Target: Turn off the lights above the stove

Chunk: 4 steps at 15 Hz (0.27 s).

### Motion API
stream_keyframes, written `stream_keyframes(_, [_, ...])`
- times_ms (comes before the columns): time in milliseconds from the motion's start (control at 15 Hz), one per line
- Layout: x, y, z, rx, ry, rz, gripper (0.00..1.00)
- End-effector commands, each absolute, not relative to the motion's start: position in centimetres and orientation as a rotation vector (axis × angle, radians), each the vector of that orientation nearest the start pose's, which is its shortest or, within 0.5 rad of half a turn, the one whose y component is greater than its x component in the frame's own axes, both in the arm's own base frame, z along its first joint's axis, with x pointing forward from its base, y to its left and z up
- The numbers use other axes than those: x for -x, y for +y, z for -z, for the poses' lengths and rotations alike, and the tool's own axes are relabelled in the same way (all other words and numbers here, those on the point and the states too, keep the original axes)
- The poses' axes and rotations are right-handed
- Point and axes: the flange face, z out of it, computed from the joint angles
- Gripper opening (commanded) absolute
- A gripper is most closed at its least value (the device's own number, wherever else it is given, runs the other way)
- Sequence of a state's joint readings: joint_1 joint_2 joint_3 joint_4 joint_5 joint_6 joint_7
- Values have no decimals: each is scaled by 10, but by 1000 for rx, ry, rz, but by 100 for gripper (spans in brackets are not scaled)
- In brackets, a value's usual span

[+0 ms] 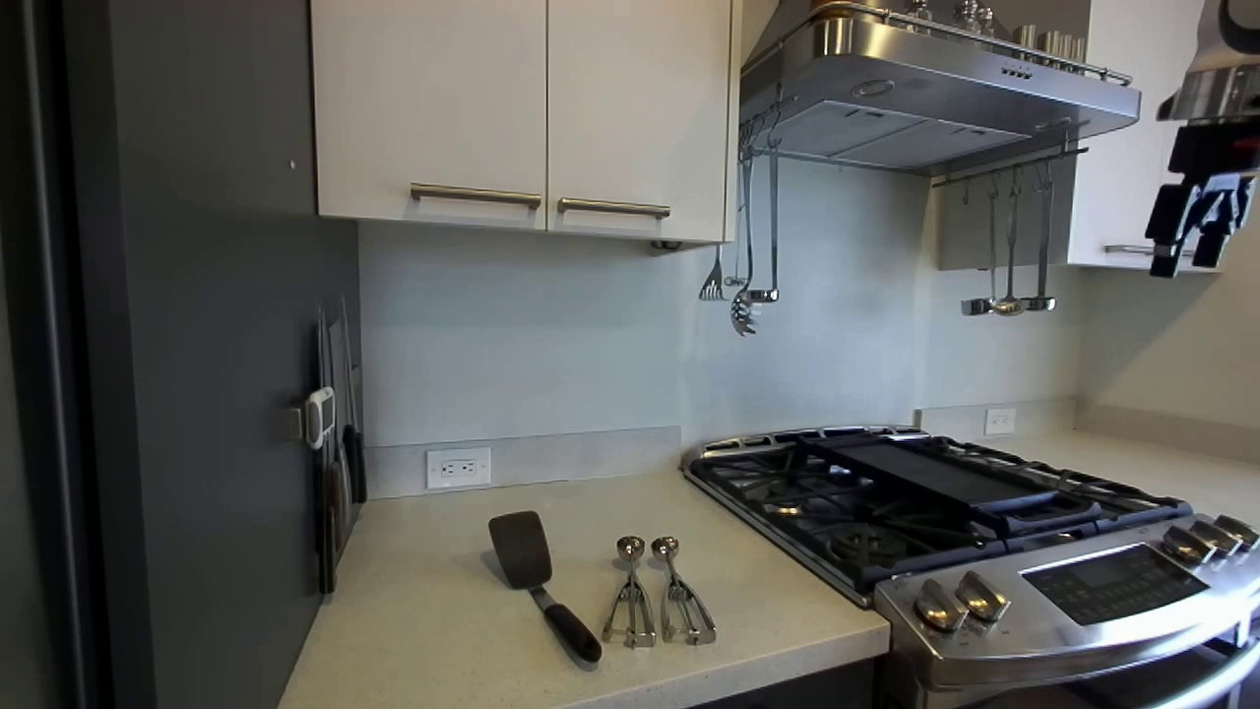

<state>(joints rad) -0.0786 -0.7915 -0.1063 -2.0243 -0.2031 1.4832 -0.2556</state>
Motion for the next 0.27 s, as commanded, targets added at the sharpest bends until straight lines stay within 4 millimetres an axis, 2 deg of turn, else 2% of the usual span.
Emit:
stream_keyframes(0, [-272, -95, -723, 3271, -80, 319, 100])
stream_keyframes(67, [-275, -95, -710, 3250, -75, 294, 100])
stream_keyframes(200, [-277, -97, -697, 3233, -73, 272, 100])
